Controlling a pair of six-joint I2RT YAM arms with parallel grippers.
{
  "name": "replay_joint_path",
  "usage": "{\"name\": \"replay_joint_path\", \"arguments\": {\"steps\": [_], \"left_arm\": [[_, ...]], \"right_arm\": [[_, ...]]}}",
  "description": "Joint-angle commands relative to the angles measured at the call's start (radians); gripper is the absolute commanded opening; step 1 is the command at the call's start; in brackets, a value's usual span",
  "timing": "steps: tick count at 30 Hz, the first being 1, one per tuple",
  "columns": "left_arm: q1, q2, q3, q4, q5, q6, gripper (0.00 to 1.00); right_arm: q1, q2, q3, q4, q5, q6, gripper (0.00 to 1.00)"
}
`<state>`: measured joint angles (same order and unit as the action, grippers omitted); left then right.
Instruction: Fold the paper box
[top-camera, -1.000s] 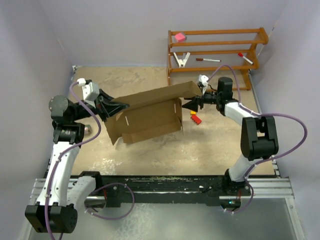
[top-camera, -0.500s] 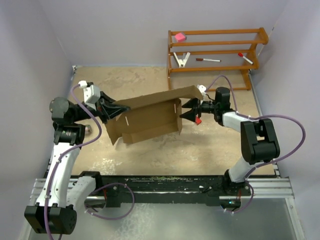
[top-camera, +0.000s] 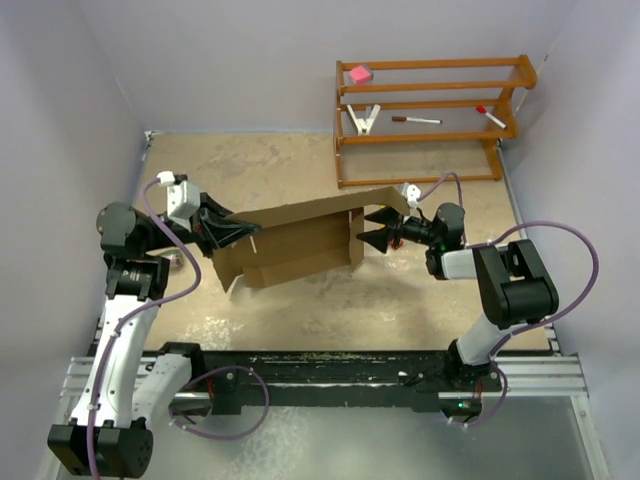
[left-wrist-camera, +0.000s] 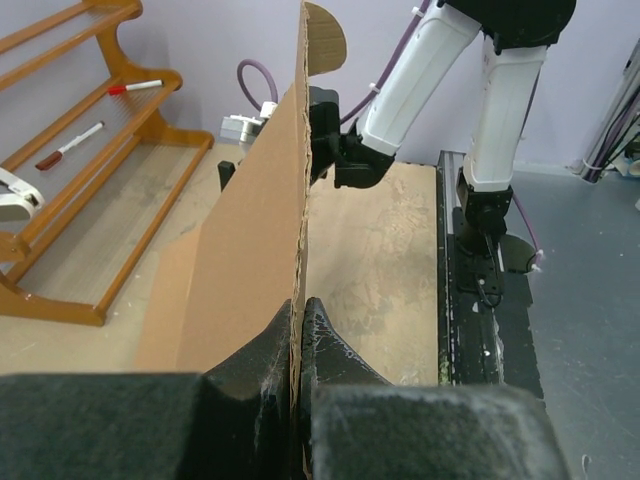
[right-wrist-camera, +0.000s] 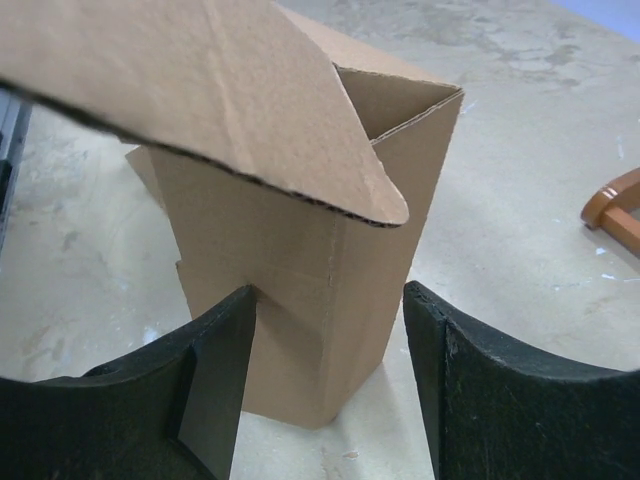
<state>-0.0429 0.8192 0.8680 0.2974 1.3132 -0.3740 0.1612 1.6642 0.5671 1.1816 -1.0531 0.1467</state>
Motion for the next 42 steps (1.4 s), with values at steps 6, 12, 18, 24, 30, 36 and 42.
{"name": "replay_joint_path", "arguments": {"steps": [6, 12, 18, 24, 30, 36, 42], "left_arm": [[-0.018, -0.035, -0.016, -0.043, 0.018, 0.01, 0.04], [-0.026, -0.047, -0.028, -0.065, 0.009, 0.004, 0.04], [-0.029, -0.058, -0.038, -0.063, 0.005, -0.029, 0.04], [-0.029, -0.062, -0.043, -0.105, -0.035, -0.038, 0.04], [-0.029, -0.036, -0.054, -0.005, -0.043, -0.133, 0.04], [-0.029, -0.026, -0.054, 0.074, -0.031, -0.204, 0.04], [-0.029, -0.029, -0.047, 0.116, -0.025, -0.242, 0.04]], "right_arm": [[0.03, 0.017, -0.038, 0.239, 0.162, 0.064, 0.62], [0.07, 0.033, -0.063, 0.307, 0.209, 0.04, 0.6], [0.08, 0.077, -0.085, 0.393, 0.319, 0.06, 0.58], [0.088, 0.095, -0.086, 0.424, 0.358, 0.05, 0.53], [0.106, 0.124, -0.072, 0.456, 0.336, 0.042, 0.5], [0.116, 0.126, -0.065, 0.458, 0.335, 0.027, 0.57], [0.118, 0.117, -0.06, 0.46, 0.344, 0.031, 0.59]]}}
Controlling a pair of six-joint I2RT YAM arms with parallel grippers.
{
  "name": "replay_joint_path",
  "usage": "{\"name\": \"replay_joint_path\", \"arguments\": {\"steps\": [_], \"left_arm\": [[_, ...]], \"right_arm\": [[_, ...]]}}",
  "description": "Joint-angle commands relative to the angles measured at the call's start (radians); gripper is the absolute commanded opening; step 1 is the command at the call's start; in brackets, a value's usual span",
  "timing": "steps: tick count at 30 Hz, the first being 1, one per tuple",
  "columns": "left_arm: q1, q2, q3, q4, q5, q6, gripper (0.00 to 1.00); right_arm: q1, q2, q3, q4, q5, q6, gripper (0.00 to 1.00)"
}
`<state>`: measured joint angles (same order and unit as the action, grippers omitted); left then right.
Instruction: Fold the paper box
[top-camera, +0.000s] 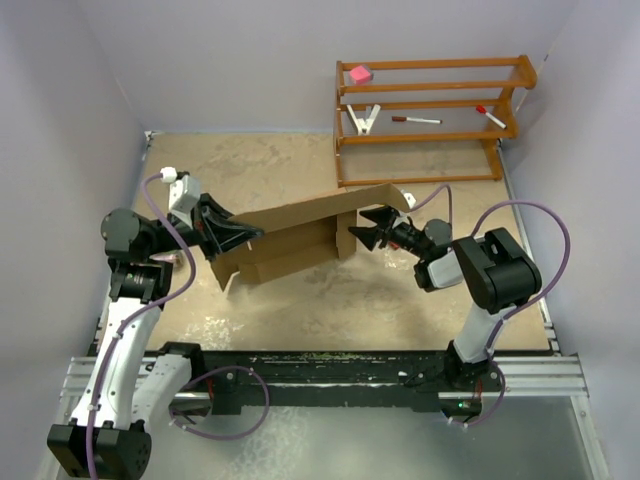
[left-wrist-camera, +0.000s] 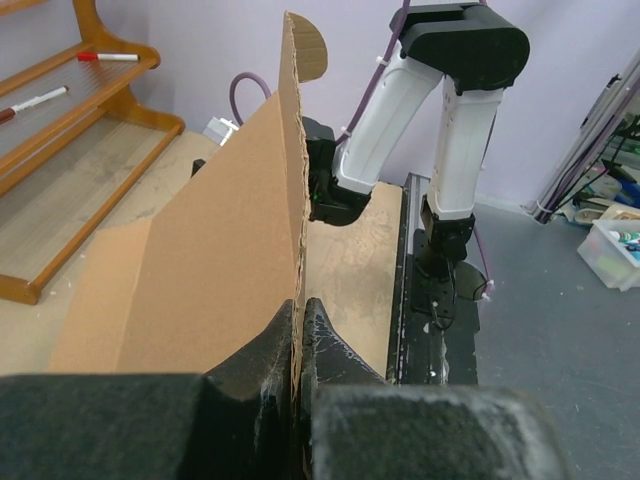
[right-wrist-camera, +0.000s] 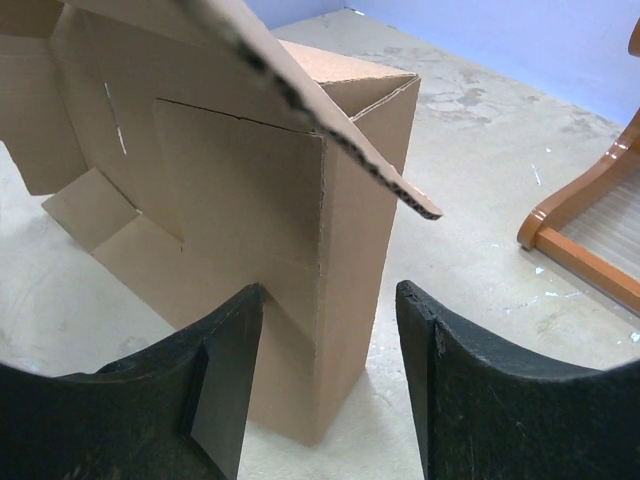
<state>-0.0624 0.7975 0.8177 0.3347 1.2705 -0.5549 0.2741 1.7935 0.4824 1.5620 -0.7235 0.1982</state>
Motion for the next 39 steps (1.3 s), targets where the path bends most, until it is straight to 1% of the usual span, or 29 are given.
{"name": "replay_joint_path", "arguments": {"steps": [1, 5, 10, 12, 14, 15, 17, 18, 22, 27, 30, 35, 37, 39], "left_arm": [[-0.01, -0.007, 0.002, 0.089, 0.018, -0.068, 0.04], [-0.01, -0.006, 0.0, 0.113, 0.02, -0.089, 0.04], [-0.01, -0.004, -0.003, 0.12, 0.017, -0.095, 0.04], [-0.01, -0.002, -0.004, 0.12, 0.015, -0.095, 0.04], [-0.01, 0.0, -0.007, 0.122, 0.014, -0.094, 0.04], [-0.01, 0.001, -0.007, 0.122, 0.013, -0.093, 0.04], [-0.01, 0.004, -0.008, 0.122, 0.013, -0.094, 0.04], [-0.01, 0.005, -0.01, 0.121, 0.013, -0.094, 0.04], [-0.01, 0.013, -0.012, 0.126, 0.014, -0.094, 0.04], [-0.01, 0.025, -0.016, 0.137, 0.011, -0.097, 0.04], [-0.01, 0.032, -0.018, 0.139, 0.01, -0.095, 0.04], [-0.01, 0.035, -0.019, 0.124, 0.009, -0.085, 0.04], [-0.01, 0.038, -0.019, 0.121, 0.005, -0.08, 0.04], [-0.01, 0.04, -0.02, 0.12, 0.003, -0.079, 0.04]], "right_arm": [[0.006, -0.01, 0.024, 0.079, 0.013, -0.018, 0.58], [0.009, 0.001, 0.033, 0.081, 0.0, -0.011, 0.49], [0.013, 0.007, 0.042, 0.081, -0.032, -0.008, 0.35], [0.013, 0.007, 0.044, 0.08, -0.036, -0.008, 0.32], [0.013, 0.01, 0.046, 0.082, -0.036, -0.009, 0.34], [0.013, 0.011, 0.047, 0.084, -0.033, -0.009, 0.38], [0.013, 0.011, 0.048, 0.088, -0.016, -0.011, 0.49], [0.013, 0.012, 0.048, 0.087, -0.009, -0.014, 0.52], [0.013, 0.014, 0.051, 0.086, 0.007, -0.026, 0.57], [0.016, 0.041, 0.074, 0.103, -0.002, -0.025, 0.61], [0.022, 0.069, 0.1, 0.12, -0.007, -0.014, 0.62], [0.04, 0.095, 0.111, 0.144, -0.022, 0.002, 0.59], [0.046, 0.099, 0.115, 0.142, -0.025, 0.003, 0.53], [0.048, 0.103, 0.118, 0.139, -0.03, 0.004, 0.43]]}}
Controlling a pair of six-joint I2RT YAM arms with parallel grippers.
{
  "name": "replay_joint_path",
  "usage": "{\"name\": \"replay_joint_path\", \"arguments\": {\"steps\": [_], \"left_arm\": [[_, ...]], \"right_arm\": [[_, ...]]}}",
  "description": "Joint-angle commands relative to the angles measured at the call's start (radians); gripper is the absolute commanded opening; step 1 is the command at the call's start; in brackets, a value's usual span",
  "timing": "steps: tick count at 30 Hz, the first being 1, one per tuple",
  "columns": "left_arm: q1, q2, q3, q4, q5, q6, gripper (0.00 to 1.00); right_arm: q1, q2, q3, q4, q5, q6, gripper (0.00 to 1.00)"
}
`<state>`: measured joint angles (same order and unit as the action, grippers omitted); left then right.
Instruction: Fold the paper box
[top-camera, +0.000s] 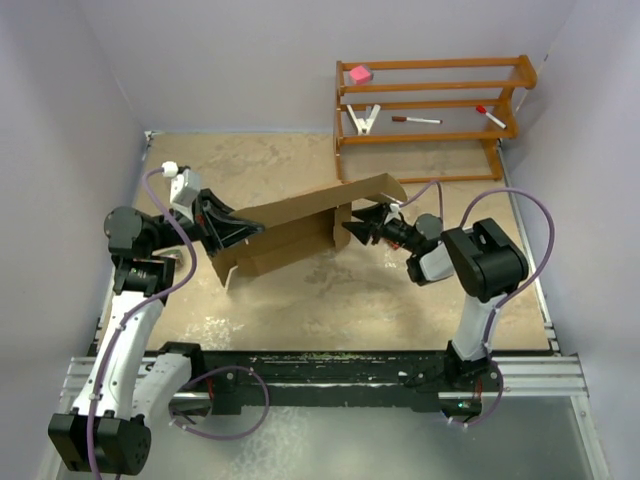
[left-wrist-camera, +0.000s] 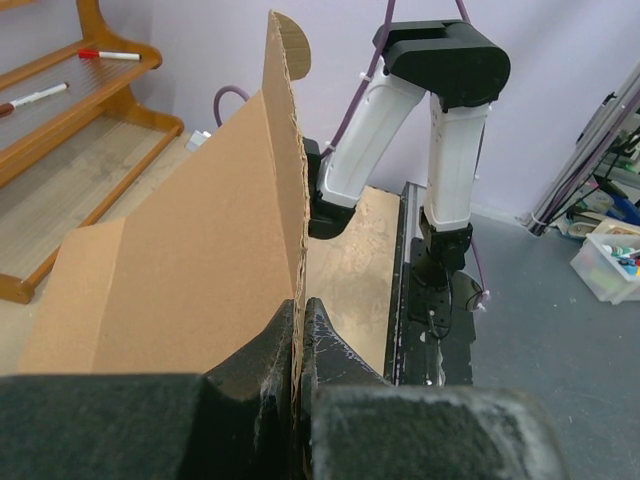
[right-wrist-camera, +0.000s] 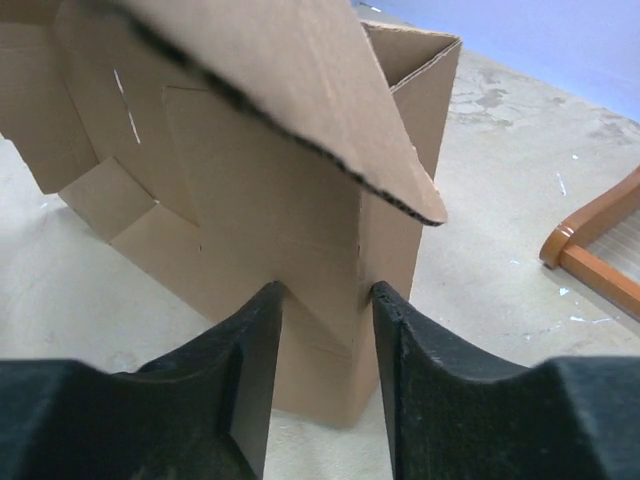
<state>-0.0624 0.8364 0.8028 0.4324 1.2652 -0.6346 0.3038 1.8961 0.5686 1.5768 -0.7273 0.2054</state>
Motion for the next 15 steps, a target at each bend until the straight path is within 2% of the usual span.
{"name": "replay_joint_path", "arguments": {"steps": [1, 3, 6, 7, 11, 15], "left_arm": [[-0.01, 0.004, -0.005, 0.023, 0.007, 0.001, 0.04], [-0.009, 0.007, -0.005, 0.021, 0.005, 0.003, 0.04], [-0.01, 0.011, -0.004, 0.017, 0.002, 0.004, 0.04], [-0.01, 0.012, -0.004, 0.015, 0.001, 0.006, 0.04], [-0.01, 0.016, -0.002, 0.013, -0.001, 0.007, 0.04], [-0.01, 0.022, -0.002, 0.02, 0.003, 0.001, 0.04]], "right_arm": [[0.019, 0.001, 0.034, 0.125, -0.031, -0.002, 0.39], [0.02, 0.013, 0.04, 0.135, -0.035, 0.012, 0.31], [0.02, 0.025, 0.05, 0.151, -0.04, 0.033, 0.28], [0.02, 0.025, 0.051, 0.149, -0.04, 0.035, 0.29], [0.02, 0.021, 0.057, 0.127, -0.01, 0.039, 0.48], [0.02, 0.012, 0.06, 0.114, 0.02, 0.045, 0.58]]}}
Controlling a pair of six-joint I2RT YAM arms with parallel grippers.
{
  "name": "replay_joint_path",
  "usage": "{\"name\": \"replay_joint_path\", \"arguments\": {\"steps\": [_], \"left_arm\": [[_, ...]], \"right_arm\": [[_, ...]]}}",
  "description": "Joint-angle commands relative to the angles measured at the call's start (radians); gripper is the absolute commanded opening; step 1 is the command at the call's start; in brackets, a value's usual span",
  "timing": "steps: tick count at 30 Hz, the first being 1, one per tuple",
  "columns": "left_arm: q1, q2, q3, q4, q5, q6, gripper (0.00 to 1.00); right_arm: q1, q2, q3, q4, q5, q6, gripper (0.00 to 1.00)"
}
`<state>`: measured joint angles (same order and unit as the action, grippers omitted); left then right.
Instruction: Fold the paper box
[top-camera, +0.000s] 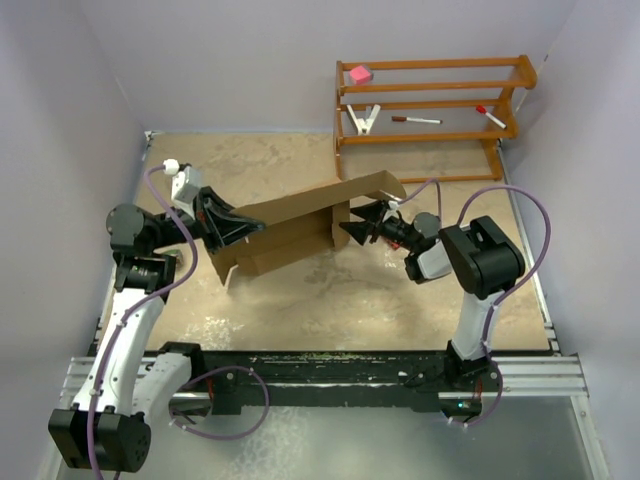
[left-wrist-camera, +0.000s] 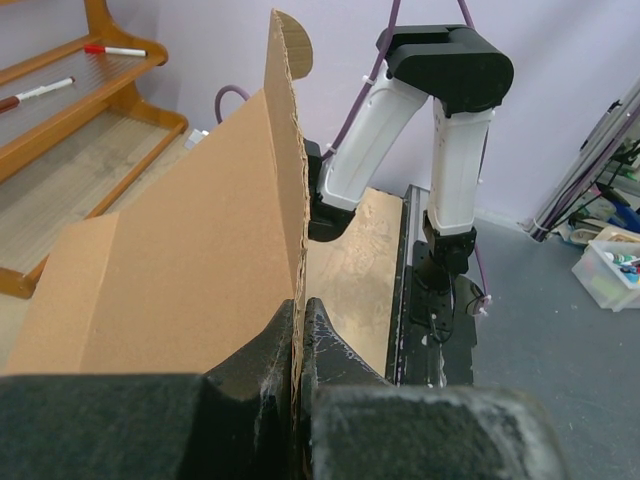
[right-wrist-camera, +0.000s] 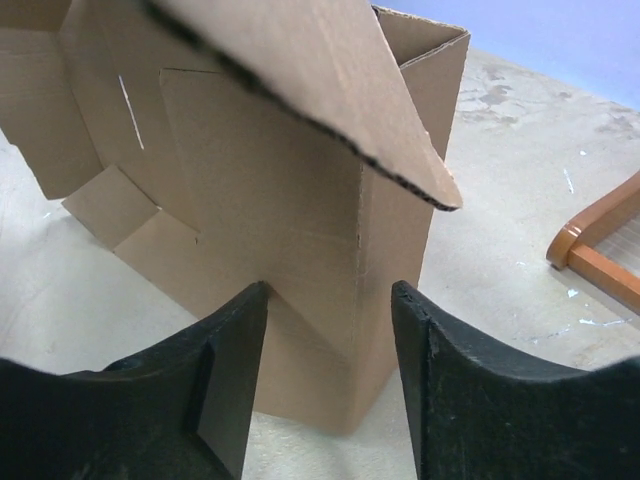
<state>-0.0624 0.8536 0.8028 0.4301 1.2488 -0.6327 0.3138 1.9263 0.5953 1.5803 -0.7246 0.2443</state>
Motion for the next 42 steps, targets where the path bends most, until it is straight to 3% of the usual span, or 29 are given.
{"name": "replay_joint_path", "arguments": {"steps": [1, 20, 26, 33, 42], "left_arm": [[-0.01, 0.006, -0.002, 0.027, 0.02, -0.005, 0.04], [-0.01, 0.01, 0.015, 0.036, -0.005, -0.055, 0.04], [-0.01, 0.017, 0.033, 0.026, -0.035, -0.069, 0.04], [-0.01, 0.037, 0.061, 0.022, -0.047, -0.102, 0.04], [-0.01, 0.065, 0.08, 0.02, -0.052, -0.113, 0.04]], "right_arm": [[0.01, -0.018, 0.034, 0.111, 0.02, 0.008, 0.6], [-0.034, 0.051, 0.063, 0.242, 0.002, 0.145, 0.81], [-0.039, 0.047, 0.072, 0.238, -0.014, 0.135, 0.83], [-0.039, 0.058, 0.097, 0.237, -0.046, 0.123, 0.76], [-0.041, 0.065, 0.124, 0.228, -0.12, 0.134, 0.46]]}}
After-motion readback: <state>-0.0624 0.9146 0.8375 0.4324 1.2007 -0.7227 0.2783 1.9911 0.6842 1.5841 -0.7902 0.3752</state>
